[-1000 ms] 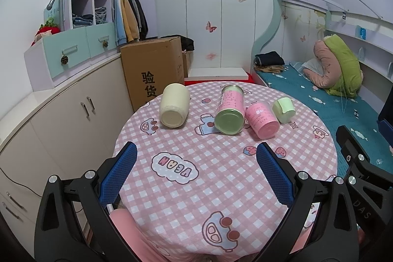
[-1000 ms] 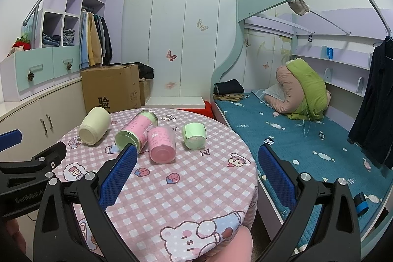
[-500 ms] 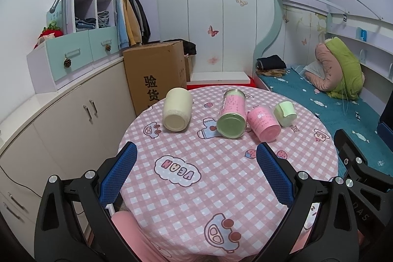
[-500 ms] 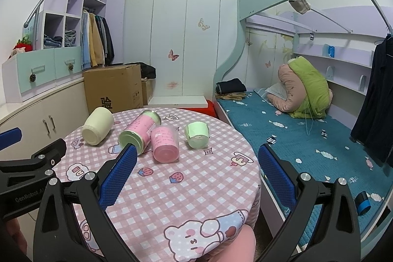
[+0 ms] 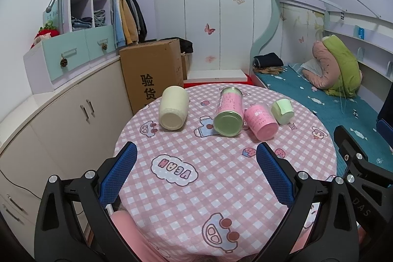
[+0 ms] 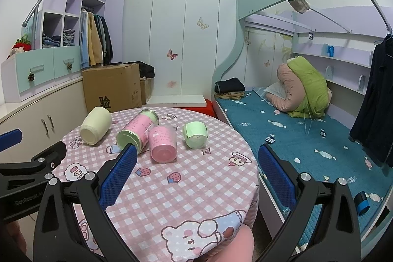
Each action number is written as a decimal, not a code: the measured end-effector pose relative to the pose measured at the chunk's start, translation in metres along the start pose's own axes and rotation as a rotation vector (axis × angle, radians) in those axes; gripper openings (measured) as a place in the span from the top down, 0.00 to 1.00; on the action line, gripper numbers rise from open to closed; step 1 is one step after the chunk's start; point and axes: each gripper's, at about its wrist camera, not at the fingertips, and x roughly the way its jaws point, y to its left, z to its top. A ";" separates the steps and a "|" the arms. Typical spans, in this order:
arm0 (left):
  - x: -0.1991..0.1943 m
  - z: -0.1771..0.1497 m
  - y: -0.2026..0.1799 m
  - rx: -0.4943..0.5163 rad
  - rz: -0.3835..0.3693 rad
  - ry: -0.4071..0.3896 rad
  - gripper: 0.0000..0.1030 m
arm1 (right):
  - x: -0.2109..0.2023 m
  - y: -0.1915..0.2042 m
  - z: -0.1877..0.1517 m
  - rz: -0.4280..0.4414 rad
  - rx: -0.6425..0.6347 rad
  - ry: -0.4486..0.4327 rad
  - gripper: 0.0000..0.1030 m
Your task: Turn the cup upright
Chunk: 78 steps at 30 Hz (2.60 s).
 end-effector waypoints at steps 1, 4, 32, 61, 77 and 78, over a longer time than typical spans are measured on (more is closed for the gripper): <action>0.002 0.001 0.000 0.001 -0.007 0.006 0.05 | 0.001 -0.001 0.001 0.001 0.001 0.001 0.07; 0.014 0.005 -0.003 0.010 -0.027 0.033 0.05 | 0.009 -0.003 0.002 0.006 0.006 0.015 0.07; 0.289 0.103 -0.063 0.098 -0.184 0.452 0.06 | 0.203 -0.066 0.051 -0.028 0.033 0.209 0.08; 0.276 0.101 -0.039 0.040 -0.213 0.511 0.33 | 0.236 -0.065 0.049 0.052 0.102 0.299 0.08; 0.152 0.029 -0.048 -0.006 -0.165 0.488 0.33 | 0.138 -0.066 0.015 0.098 0.094 0.337 0.08; 0.147 0.023 -0.048 -0.013 -0.168 0.491 0.33 | 0.133 -0.066 0.011 0.099 0.092 0.343 0.08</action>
